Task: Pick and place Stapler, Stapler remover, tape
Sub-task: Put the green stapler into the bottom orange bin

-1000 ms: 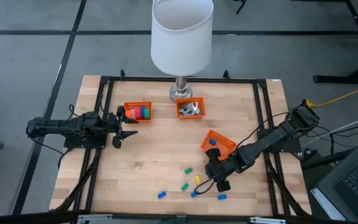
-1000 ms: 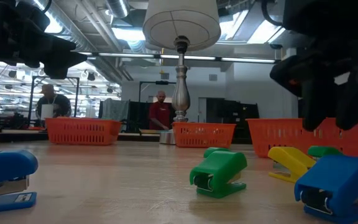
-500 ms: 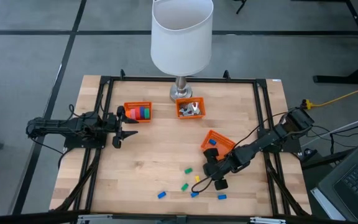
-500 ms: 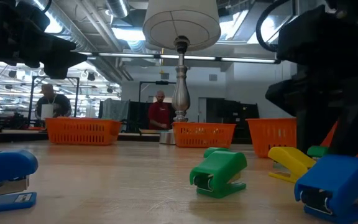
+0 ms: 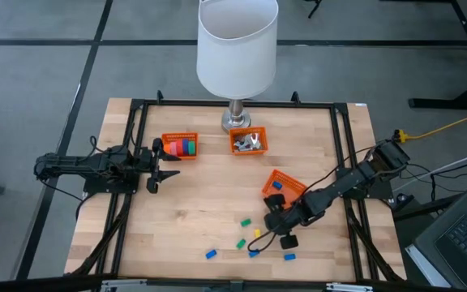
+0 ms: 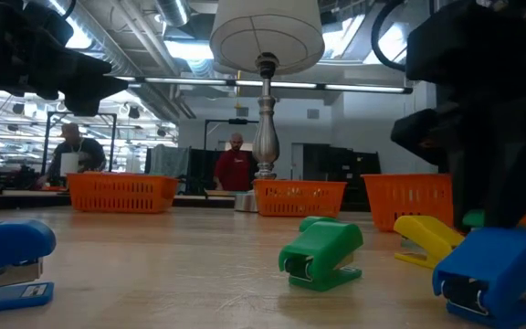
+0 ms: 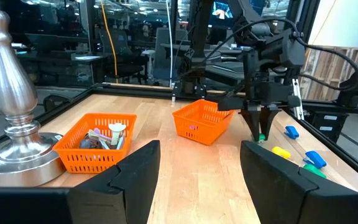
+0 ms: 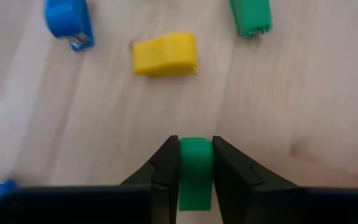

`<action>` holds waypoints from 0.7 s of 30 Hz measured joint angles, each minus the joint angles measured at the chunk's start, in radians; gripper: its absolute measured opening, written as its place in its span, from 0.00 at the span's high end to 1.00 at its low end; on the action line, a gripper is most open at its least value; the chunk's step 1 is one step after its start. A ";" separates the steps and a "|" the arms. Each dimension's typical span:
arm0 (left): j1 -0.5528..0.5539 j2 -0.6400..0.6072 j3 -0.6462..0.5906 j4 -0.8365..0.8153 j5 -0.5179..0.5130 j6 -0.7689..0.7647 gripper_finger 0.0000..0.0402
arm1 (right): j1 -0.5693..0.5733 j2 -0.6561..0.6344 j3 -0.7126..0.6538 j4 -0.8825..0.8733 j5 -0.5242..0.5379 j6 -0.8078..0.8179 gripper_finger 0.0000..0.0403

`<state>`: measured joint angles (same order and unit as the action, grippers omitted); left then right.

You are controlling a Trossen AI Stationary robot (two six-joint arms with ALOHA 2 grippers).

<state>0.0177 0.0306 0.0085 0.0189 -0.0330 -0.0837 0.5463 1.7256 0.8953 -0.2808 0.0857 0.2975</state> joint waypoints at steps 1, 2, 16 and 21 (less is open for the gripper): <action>0.000 0.000 0.000 0.000 0.000 0.000 0.46 | -0.004 0.000 0.004 0.000 -0.016 0.006 0.83; 0.000 0.000 0.000 0.000 0.000 0.000 0.46 | -0.009 -0.003 0.007 -0.007 -0.030 0.008 0.83; 0.000 0.000 0.000 0.000 0.000 0.000 0.46 | -0.052 -0.181 0.014 -0.097 -0.034 0.115 0.83; 0.000 0.000 0.000 0.000 0.000 0.000 0.46 | -0.081 -0.267 0.014 -0.134 0.031 0.161 0.83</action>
<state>0.0177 0.0304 0.0082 0.0189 -0.0330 -0.0837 0.4650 1.4590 0.9089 -0.4144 0.1167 0.4590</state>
